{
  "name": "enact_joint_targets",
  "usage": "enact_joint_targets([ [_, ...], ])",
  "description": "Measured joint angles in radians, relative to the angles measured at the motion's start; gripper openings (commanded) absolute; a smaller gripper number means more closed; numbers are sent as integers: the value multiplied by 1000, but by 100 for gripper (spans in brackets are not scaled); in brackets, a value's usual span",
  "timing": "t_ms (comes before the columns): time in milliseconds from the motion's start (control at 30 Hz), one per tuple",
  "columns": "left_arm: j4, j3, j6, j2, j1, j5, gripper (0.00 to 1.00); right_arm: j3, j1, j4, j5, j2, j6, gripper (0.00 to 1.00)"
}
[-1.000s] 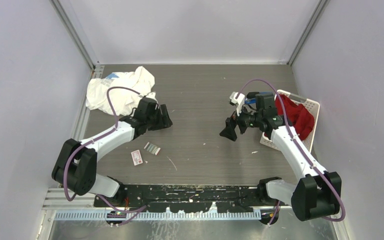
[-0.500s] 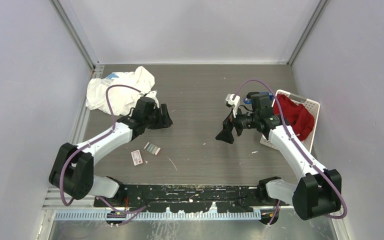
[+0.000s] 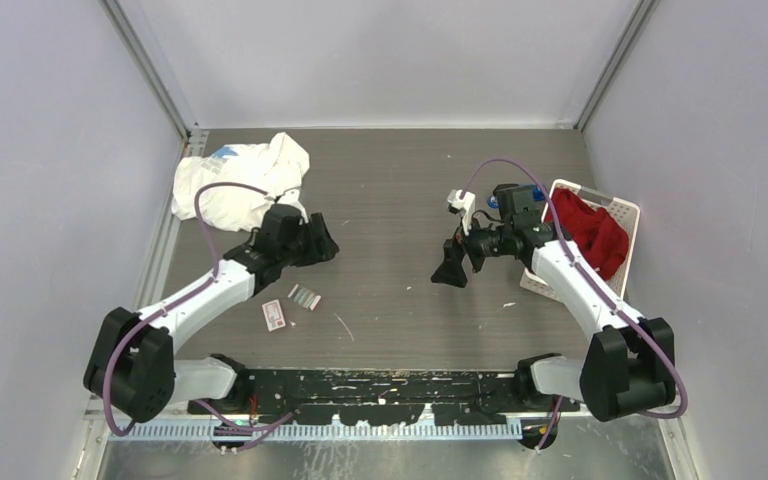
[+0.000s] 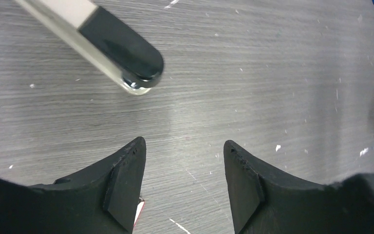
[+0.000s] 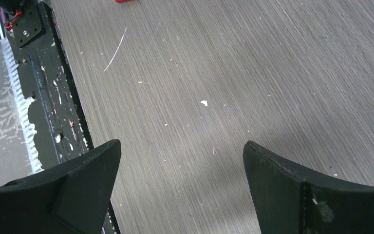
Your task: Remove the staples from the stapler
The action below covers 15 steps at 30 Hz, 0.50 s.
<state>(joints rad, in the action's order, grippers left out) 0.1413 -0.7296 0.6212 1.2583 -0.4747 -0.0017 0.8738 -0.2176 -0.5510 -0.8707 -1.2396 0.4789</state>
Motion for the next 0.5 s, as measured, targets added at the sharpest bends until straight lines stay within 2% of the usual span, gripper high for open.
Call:
enact_joint_targets([
  [267,62,-66,157,69,0,-222,73,14,3,-16,2,-42,24,100],
  [500,142,-239,233,237,2,-354,74,19,4,-19,2,-57,29,100],
])
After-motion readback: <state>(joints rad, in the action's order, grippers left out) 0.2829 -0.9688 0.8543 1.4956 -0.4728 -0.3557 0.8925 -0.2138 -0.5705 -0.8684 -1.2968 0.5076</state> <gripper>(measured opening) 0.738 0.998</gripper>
